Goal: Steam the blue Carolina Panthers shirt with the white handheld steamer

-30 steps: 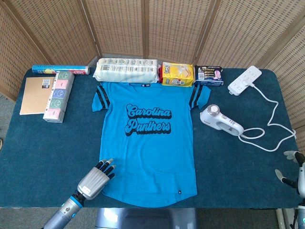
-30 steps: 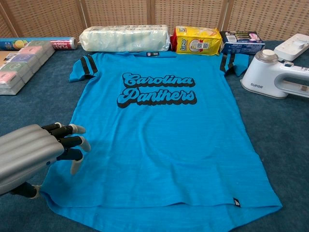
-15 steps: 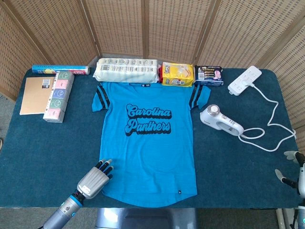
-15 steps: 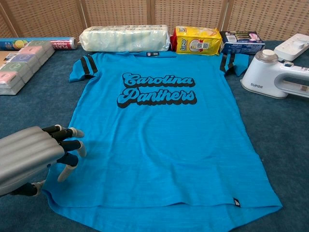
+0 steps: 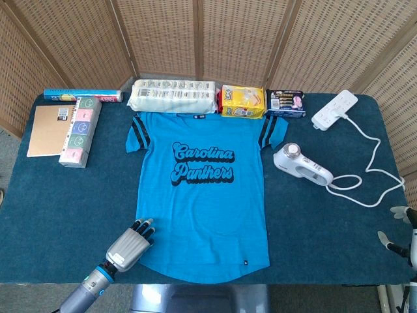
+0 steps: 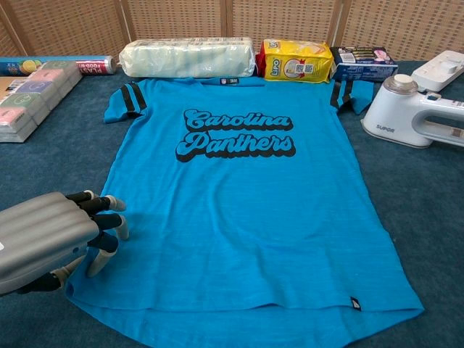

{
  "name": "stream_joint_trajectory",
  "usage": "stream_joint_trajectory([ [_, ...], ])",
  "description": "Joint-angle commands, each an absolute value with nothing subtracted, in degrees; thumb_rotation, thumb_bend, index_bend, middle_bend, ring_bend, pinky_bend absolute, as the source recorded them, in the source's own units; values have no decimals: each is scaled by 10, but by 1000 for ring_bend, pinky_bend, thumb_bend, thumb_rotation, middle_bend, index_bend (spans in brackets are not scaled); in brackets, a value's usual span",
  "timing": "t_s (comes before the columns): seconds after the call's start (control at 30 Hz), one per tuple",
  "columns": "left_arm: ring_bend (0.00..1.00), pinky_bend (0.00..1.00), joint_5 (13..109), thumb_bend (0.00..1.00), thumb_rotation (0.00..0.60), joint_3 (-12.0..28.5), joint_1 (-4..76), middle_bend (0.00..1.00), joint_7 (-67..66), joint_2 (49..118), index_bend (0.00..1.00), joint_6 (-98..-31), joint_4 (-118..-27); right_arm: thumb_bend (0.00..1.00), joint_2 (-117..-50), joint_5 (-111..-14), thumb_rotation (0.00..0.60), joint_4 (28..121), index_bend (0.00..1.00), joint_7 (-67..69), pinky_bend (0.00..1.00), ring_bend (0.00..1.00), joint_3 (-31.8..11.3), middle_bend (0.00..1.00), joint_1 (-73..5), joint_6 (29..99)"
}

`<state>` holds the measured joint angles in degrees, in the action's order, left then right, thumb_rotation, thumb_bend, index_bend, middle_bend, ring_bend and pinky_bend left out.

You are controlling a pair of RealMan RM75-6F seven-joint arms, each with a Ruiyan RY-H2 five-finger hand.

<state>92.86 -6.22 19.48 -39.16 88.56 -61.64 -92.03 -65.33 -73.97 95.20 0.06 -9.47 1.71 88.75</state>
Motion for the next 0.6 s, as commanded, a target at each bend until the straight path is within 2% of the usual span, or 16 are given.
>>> stream_joint_trajectory([
  [0.03, 179, 205, 928, 569, 600, -60, 195, 343, -389, 885, 610, -622, -922, 228, -653, -740, 600, 952, 374, 2, 351, 434, -96, 447, 17, 888],
  [0.3, 308, 298, 944, 574, 600, -52, 199, 444, -327, 891, 610, -649, -911, 227, -651, -742, 600, 958, 374, -4, 352, 434, -101, 447, 9, 882],
  [0.6, 323, 338, 957, 575, 600, -41, 200, 455, -279, 901, 610, -683, -892, 227, -643, -751, 600, 980, 374, -19, 351, 432, -112, 447, -15, 864],
])
